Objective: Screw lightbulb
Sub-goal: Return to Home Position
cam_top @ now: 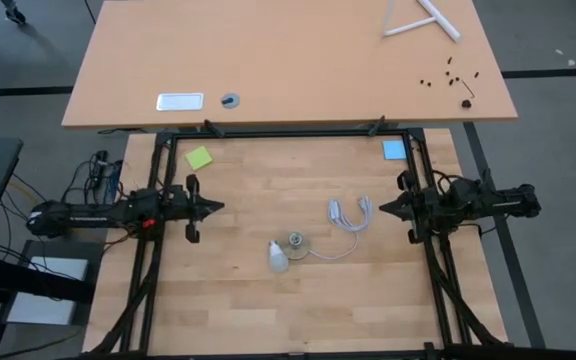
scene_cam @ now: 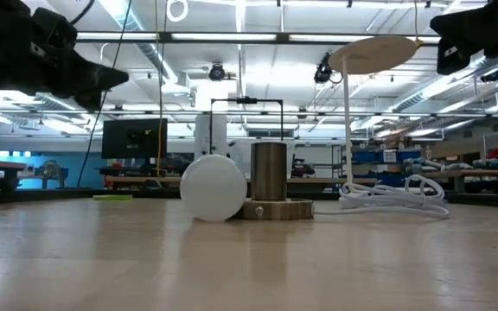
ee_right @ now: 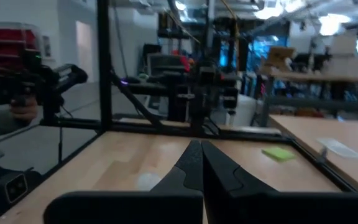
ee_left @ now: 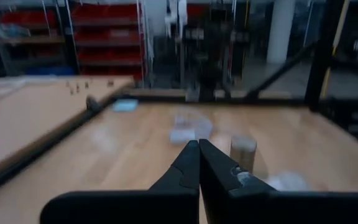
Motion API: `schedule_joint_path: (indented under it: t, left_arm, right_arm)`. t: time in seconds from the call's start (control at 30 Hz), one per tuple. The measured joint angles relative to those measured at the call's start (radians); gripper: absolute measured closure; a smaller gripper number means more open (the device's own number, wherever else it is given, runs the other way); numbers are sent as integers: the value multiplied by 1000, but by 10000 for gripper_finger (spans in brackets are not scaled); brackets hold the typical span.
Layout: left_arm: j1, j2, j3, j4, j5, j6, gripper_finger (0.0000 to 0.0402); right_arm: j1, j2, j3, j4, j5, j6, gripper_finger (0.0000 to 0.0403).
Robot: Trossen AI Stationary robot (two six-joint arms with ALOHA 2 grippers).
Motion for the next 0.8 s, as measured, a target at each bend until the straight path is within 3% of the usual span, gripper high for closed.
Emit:
schedule_joint_path:
  t: [0.13,0.23,0.43,0.67,0.8]
  left_arm:
    - [-1,-115,42,-234,-11,-6,398]
    - [-2,-212,45,-288,-13,-22,397]
    - [-3,-205,17,-256,6,-36,397]
    - [-3,-206,-7,-169,102,-73,396]
    - [-3,-206,-7,-195,102,-75,396]
  right_arm:
    - [12,0,46,-38,6,0,402]
    - [21,0,45,-28,6,-22,402]
    - [23,0,-24,84,-7,-15,402]
    - [23,1,-148,249,-11,-14,401]
    - [23,4,-175,234,11,1,400]
